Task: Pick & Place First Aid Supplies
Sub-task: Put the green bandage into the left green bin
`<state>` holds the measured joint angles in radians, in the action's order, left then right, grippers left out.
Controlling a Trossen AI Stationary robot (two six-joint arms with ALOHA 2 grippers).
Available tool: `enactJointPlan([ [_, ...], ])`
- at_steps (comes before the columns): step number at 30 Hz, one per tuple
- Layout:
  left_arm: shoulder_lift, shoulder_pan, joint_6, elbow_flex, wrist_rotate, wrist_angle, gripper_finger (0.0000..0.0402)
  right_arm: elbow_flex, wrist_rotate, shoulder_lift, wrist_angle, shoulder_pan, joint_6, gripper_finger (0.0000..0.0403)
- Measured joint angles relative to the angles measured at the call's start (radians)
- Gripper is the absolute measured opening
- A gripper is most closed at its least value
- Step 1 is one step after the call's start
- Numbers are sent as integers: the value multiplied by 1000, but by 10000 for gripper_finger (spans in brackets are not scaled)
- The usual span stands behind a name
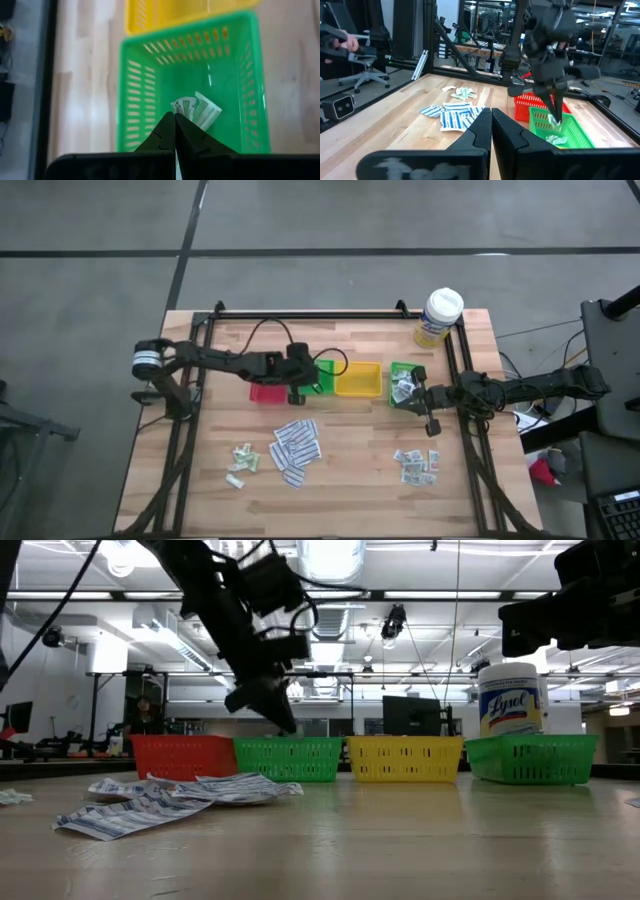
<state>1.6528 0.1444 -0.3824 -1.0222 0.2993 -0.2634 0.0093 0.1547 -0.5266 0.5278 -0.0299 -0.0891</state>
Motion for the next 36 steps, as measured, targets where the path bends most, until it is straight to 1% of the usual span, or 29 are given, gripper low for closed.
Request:
enactJointPlan([
  [5, 46, 14, 1, -13, -4, 2, 0, 0, 0, -1, 0, 0, 0, 8],
  [10, 76, 29, 16, -37, -58, 2, 0, 0, 0, -1, 0, 0, 0, 8],
  [17, 112, 31, 33, -40, -79, 1, 0, 0, 0, -1, 0, 0, 0, 8],
  [32, 114, 31, 41, -40, -79, 2, 0, 0, 0, -1, 0, 0, 0, 8],
  [36, 114, 31, 48, -40, -78, 7, 9, 0, 0, -1, 0, 0, 0, 8],
])
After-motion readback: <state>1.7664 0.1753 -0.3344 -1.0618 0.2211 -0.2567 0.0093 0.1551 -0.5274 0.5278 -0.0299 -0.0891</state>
